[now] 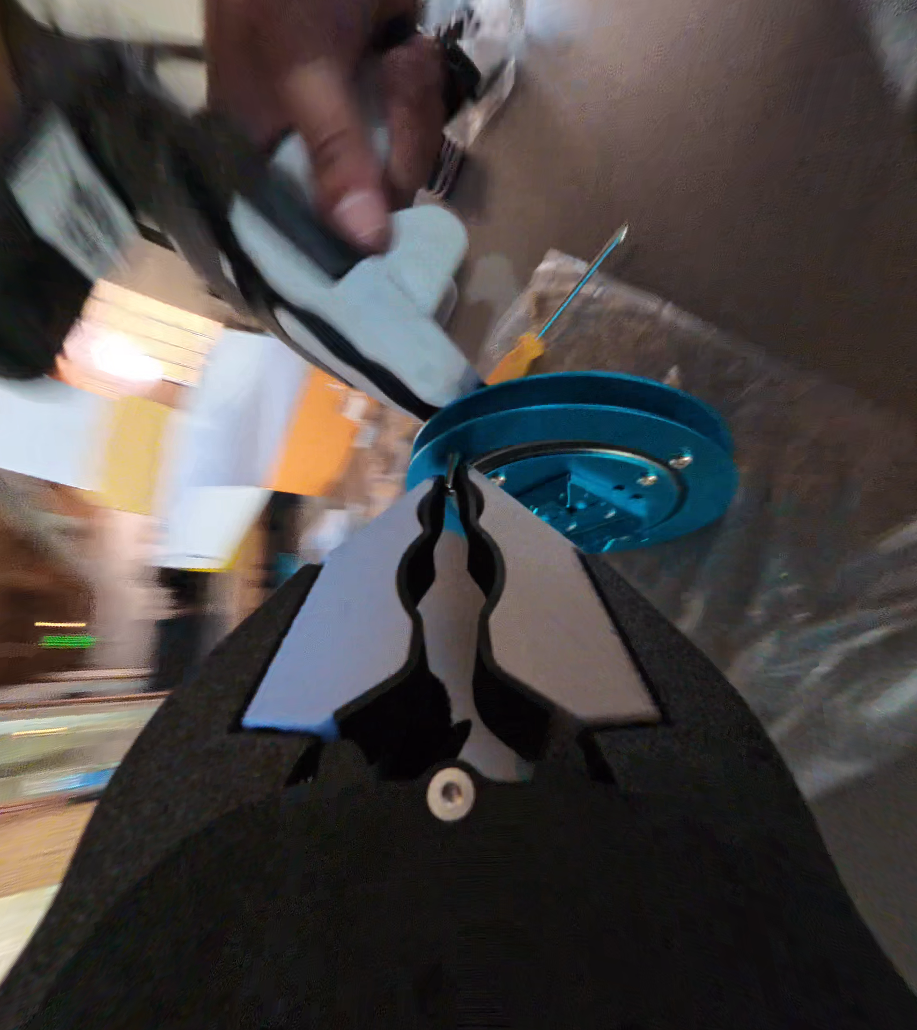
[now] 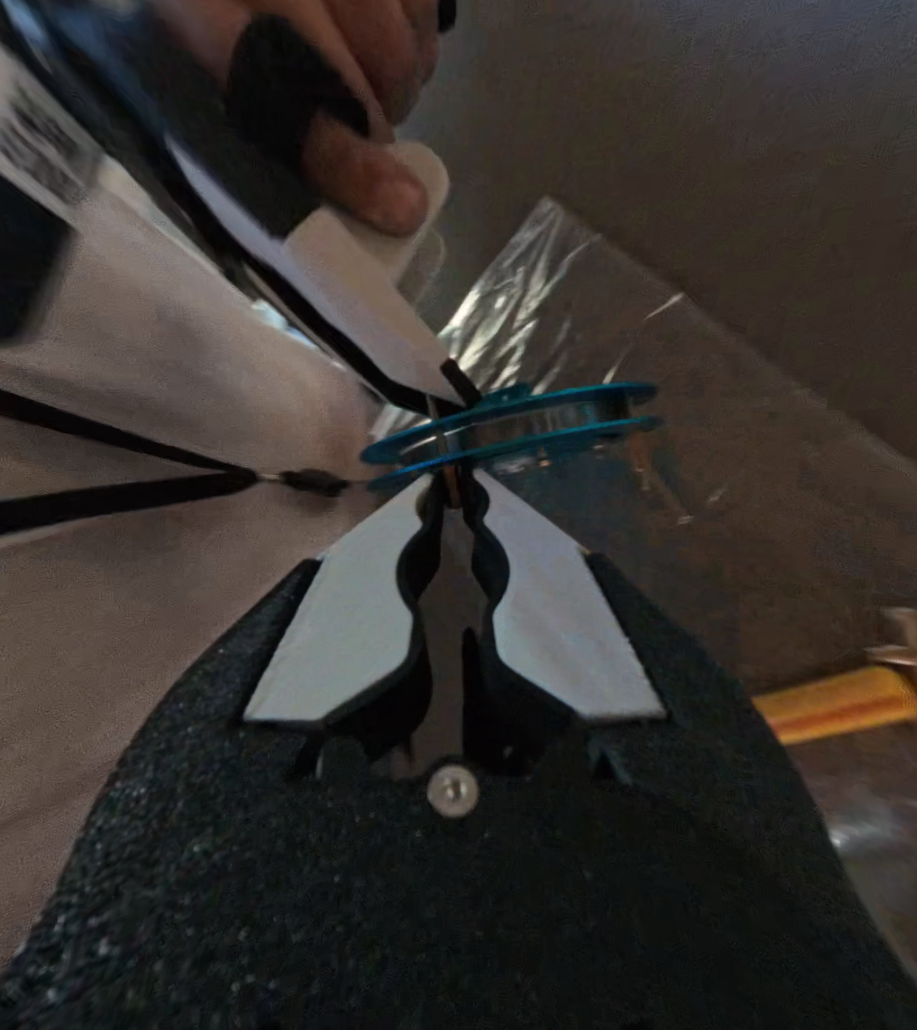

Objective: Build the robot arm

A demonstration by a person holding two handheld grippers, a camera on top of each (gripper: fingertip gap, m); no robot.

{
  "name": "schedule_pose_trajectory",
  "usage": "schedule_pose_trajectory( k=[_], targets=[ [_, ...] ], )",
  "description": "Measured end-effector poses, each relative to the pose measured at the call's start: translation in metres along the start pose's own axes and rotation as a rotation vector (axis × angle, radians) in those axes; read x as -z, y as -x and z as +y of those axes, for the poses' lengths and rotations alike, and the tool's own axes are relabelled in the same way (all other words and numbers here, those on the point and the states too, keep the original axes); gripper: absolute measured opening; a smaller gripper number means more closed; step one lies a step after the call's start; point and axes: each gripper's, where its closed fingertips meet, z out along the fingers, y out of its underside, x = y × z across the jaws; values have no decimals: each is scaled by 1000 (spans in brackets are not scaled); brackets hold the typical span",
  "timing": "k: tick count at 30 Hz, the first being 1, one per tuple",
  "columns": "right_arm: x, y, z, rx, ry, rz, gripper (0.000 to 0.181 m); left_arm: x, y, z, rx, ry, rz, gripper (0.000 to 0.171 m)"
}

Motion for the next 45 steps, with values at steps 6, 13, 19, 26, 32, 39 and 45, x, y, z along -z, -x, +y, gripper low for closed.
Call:
schedule_pose_trajectory(
  k=[6,13,19,26,32,39,45],
  targets=[
    [-1,6,-3,-74,-41,-163,4,-3,5,8,48,25,-31,3],
    [2,-3,-5,483,-77,442,17,5,-6,5,844,-42,463,4],
    [0,-8,-10,707,-26,733,5,7,-8,0,1195,-72,676,4],
    [1,-4,-6,179,-11,258,3,2,2,6,212,18,107,2],
    [-2,18,1,-289,-56,-335,4,0,5,7,-104,57,-118,2],
    [18,-1,-9,362,-138,352,16,3,0,15,614,13,278,3],
    [28,7,-2,325,-485,422,24,13,-1,26,874,-125,411,3]
  ],
)
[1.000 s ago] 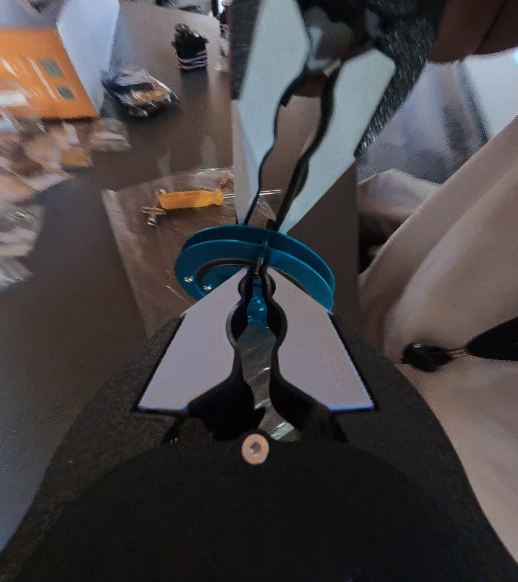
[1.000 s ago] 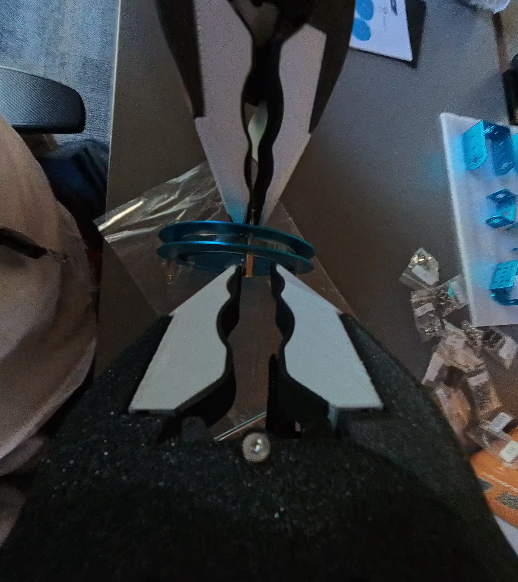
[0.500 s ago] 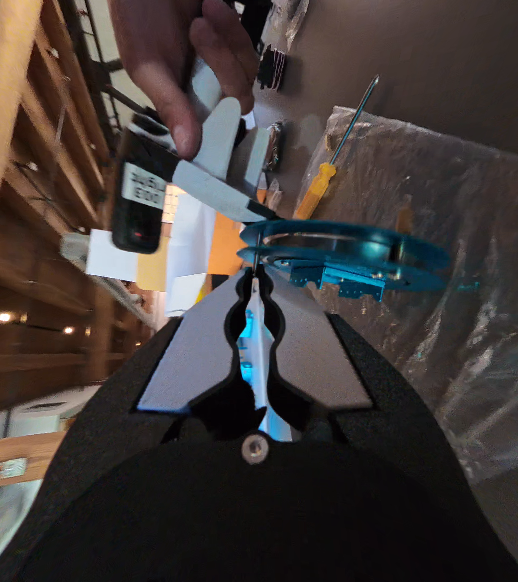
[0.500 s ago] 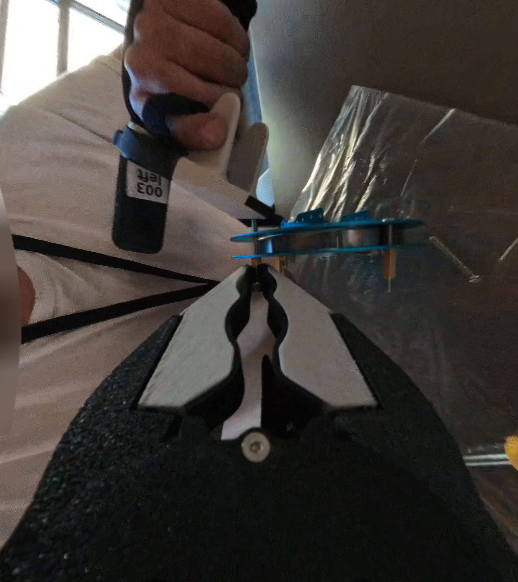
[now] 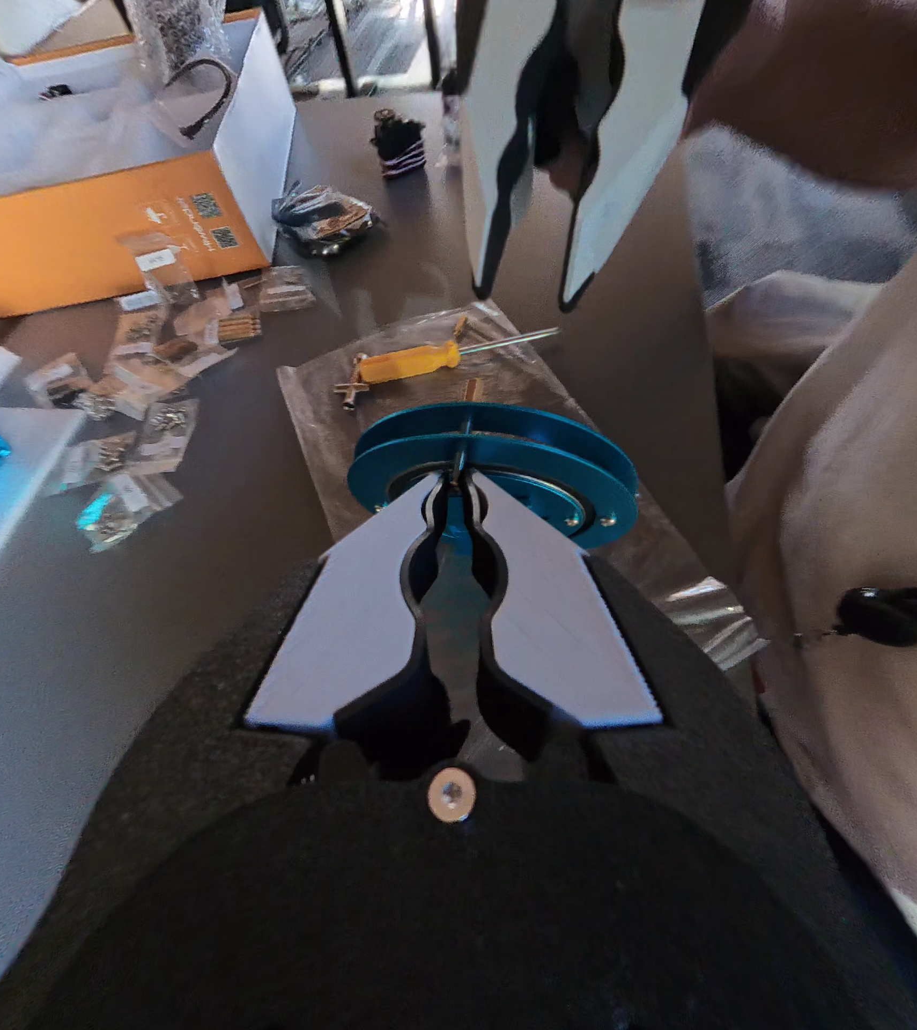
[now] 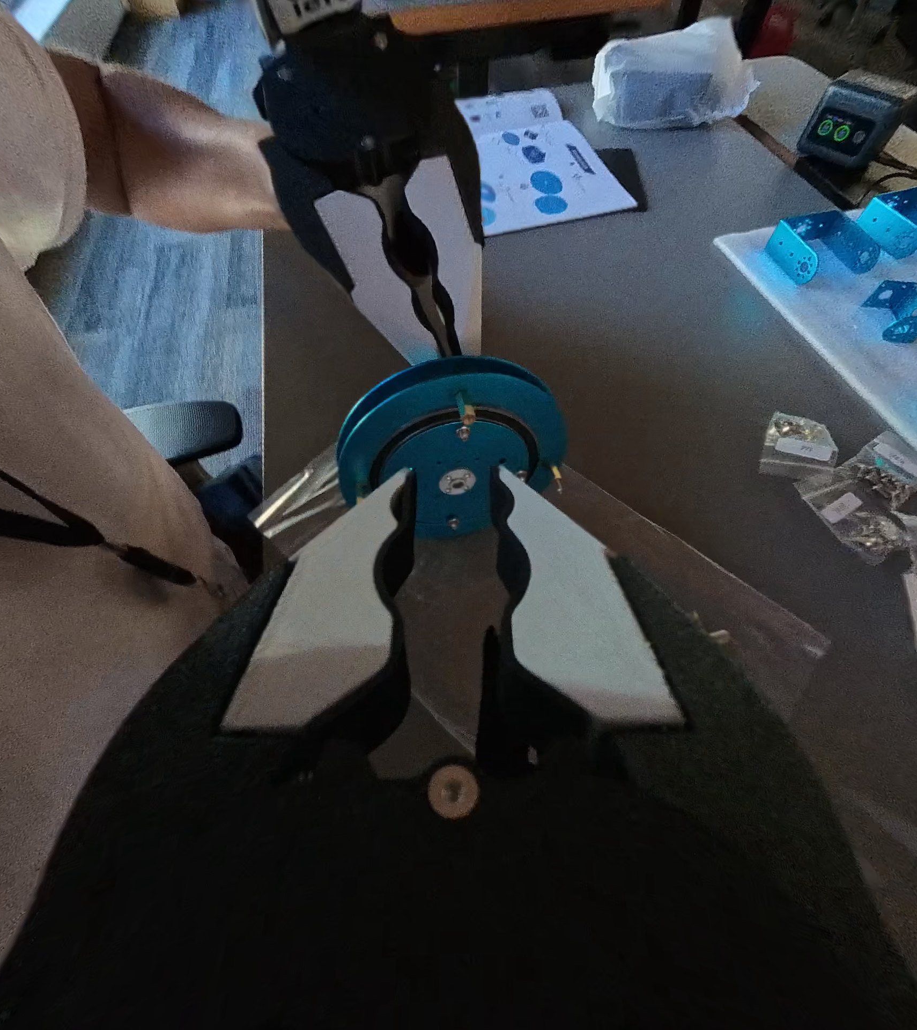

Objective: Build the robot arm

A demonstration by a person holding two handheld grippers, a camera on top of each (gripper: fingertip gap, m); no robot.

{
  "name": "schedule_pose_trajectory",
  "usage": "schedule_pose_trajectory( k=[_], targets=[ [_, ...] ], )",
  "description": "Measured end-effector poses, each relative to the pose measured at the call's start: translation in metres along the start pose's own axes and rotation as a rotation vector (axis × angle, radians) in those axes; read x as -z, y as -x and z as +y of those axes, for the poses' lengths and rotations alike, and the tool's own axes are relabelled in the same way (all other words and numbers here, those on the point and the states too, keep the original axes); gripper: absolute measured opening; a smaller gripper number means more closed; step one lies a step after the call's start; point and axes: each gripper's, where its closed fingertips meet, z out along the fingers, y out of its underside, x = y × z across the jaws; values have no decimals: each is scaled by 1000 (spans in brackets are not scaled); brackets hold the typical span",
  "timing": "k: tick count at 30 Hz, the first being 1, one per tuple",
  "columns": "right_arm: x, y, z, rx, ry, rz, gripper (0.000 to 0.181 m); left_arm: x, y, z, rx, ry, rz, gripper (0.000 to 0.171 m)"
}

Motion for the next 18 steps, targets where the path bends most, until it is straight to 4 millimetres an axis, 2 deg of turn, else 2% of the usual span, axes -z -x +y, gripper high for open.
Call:
schedule_pose_trajectory(
  k=[7,10,12,18],
  targets=[
    [-25,21,-4,-12,-254,99,16,22,2,22,152,-173,148,3],
    [-37,34,-1,-41,-280,42,15,30,-4,32,212,-232,198,3],
    [-43,35,2,-30,-272,34,15,33,-9,34,231,-240,220,3],
    [-38,37,-14,-2,-405,-34,10,33,-20,32,232,-240,227,3]
  ],
)
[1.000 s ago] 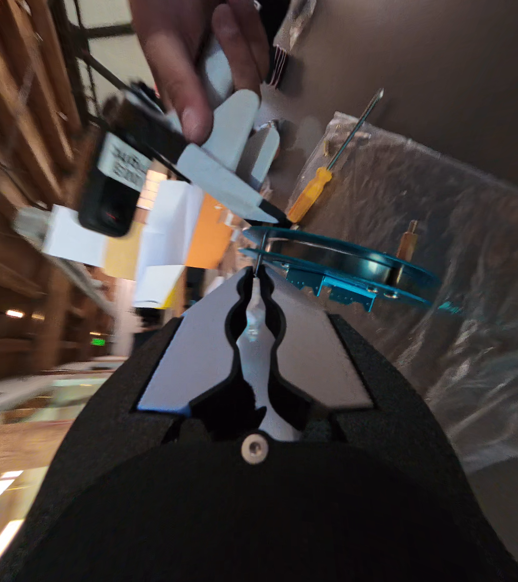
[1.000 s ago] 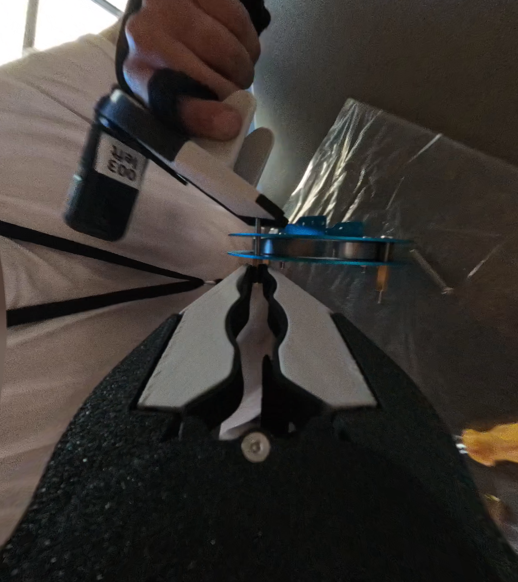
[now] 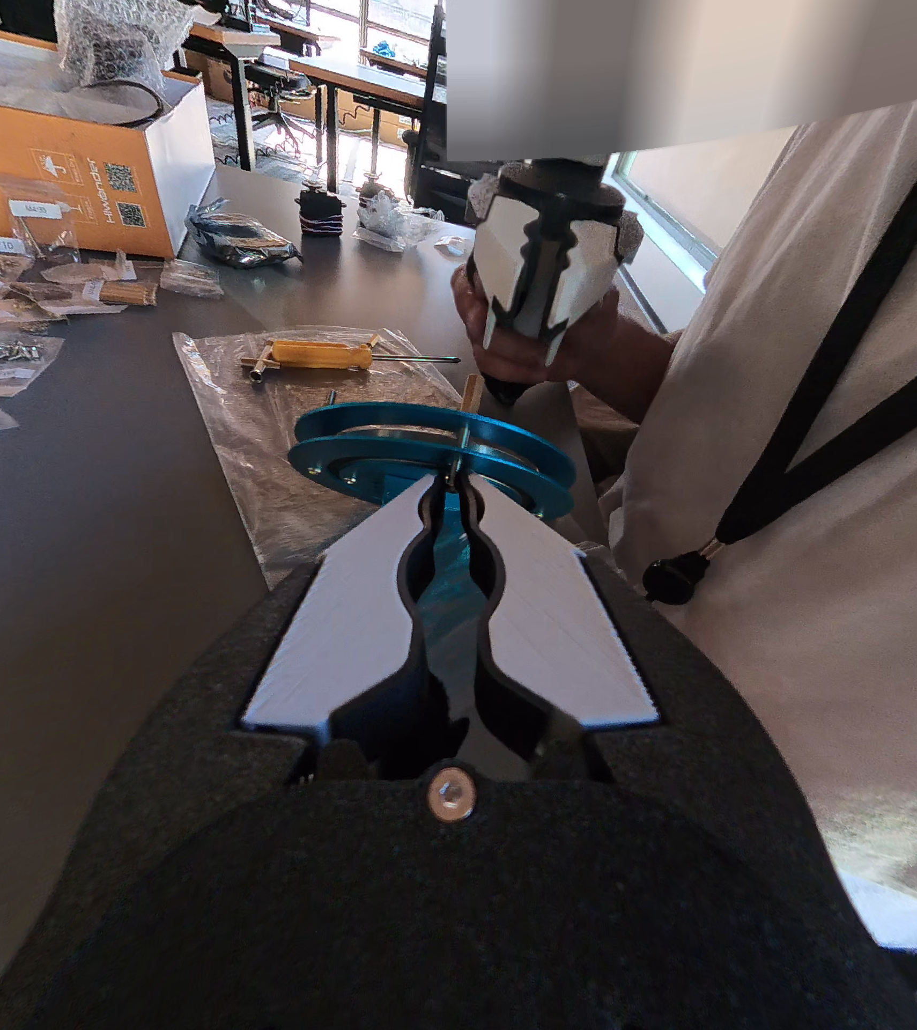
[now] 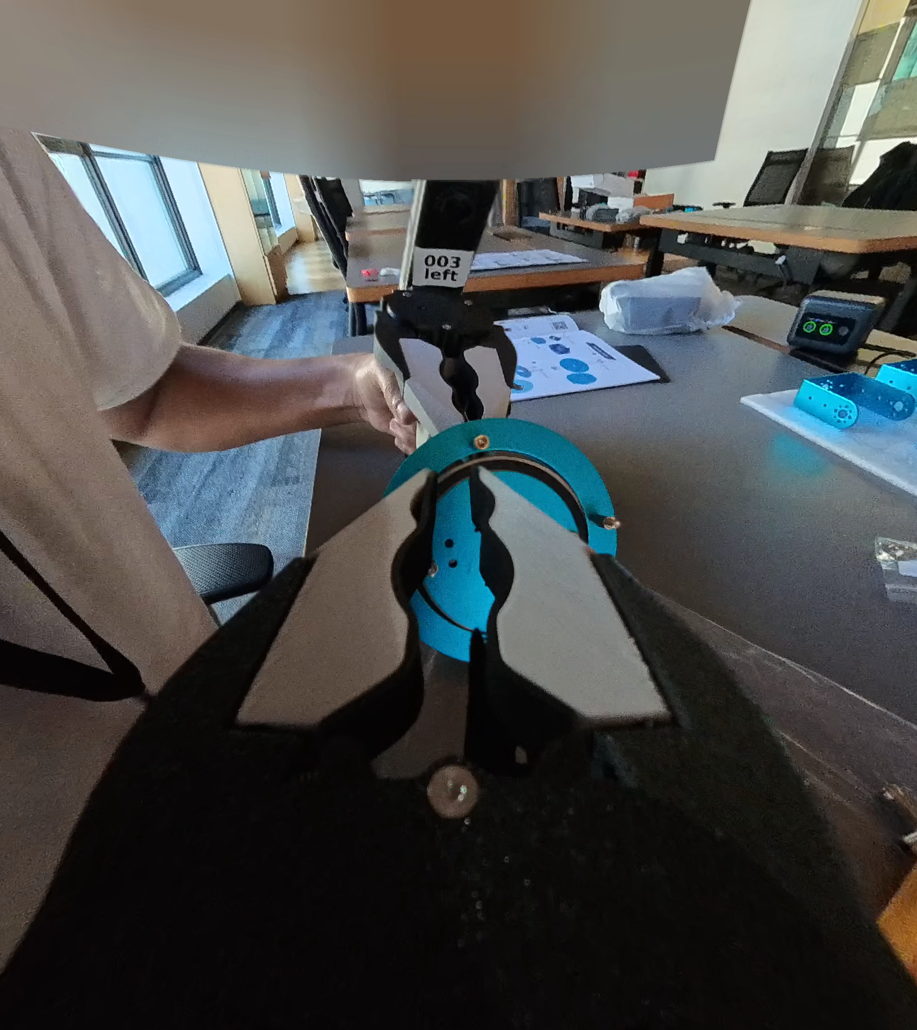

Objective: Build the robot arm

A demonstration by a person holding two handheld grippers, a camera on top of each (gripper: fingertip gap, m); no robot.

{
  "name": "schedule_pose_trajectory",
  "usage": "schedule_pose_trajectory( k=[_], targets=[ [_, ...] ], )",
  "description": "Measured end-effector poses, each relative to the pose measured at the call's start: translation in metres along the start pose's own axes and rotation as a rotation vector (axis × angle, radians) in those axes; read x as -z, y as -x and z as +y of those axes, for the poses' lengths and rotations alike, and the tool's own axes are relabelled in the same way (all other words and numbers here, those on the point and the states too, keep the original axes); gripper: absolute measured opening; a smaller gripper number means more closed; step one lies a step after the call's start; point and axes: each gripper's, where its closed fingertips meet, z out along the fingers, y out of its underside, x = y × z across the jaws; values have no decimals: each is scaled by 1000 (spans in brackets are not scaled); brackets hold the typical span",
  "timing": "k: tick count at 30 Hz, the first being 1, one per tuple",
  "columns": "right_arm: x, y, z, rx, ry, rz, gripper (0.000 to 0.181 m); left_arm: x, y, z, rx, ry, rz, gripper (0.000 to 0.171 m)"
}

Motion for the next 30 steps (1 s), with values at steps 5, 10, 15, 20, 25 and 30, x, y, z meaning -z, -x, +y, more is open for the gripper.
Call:
schedule_pose_trajectory(
  k=[5,10,15,20,25,30],
  targets=[
    [10,4,-6,-30,-90,-45,10,1,2,1,21,-5,-12,3],
    [12,-2,-5,-37,-92,-29,10,1,2,0,35,-11,-6,4],
    [10,-7,-2,-128,-82,-49,19,-5,-1,-5,81,-27,-1,3],
    [7,-11,-7,-411,-146,-173,36,-21,-6,-10,216,-61,-64,3],
    [-2,-8,-2,-434,-102,-212,35,-29,-14,-8,315,-127,-95,3],
    [-9,0,0,-423,-78,-252,39,-29,-16,-10,334,-165,-112,3]
  ],
)
